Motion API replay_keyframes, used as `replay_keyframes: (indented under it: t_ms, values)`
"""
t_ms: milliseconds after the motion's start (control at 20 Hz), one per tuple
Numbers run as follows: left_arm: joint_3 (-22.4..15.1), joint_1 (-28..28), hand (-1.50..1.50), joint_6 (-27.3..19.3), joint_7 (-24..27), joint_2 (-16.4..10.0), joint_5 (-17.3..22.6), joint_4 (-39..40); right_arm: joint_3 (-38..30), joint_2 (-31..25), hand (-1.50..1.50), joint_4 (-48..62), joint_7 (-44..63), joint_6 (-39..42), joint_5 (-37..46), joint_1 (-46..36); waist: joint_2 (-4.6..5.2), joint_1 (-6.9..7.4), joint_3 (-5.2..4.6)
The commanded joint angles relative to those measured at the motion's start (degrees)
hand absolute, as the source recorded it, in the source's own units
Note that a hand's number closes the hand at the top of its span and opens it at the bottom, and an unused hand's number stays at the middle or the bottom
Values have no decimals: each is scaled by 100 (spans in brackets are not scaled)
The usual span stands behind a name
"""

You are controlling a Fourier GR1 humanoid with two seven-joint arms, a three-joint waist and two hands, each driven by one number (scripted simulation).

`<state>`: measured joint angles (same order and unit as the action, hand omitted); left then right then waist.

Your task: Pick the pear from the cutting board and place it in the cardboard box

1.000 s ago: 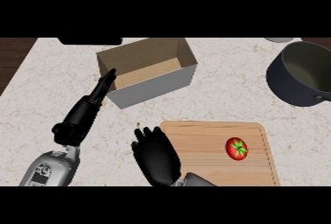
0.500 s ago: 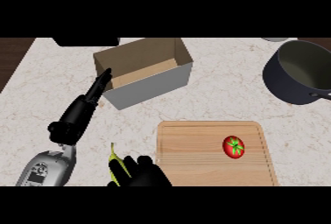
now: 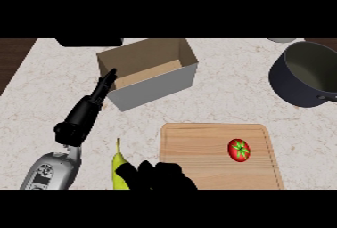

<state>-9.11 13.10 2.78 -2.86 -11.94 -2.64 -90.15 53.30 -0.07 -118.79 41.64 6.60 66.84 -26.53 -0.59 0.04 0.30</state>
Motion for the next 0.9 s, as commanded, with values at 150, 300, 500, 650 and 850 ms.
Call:
replay_keyframes:
  t_ms: [150, 300, 500, 650, 850]
  values:
    - [-294, -225, 0, 24, -75, 270, -206, 253, -908, 7, 150, 175, 524, 238, -555, -1055, 57, 28, -34]
    - [-88, -2, 0, 238, -237, 185, 22, 339, -1381, 7, 150, 799, 268, -107, -746, -1379, 72, 40, -32]
    - [-285, -314, 0, 87, -251, 337, -199, 76, -1924, 7, 150, 1092, 178, -140, -1271, -1807, 65, 60, -31]
    - [-115, -200, 0, 271, -229, 204, -77, 74, -2014, 7, 150, 1928, 269, -625, -1653, -2428, 74, 109, -34]
    - [-116, -201, 0, 225, -241, 373, -66, 146, -2463, 7, 150, 2551, -146, -797, -1697, -2700, 75, 89, -32]
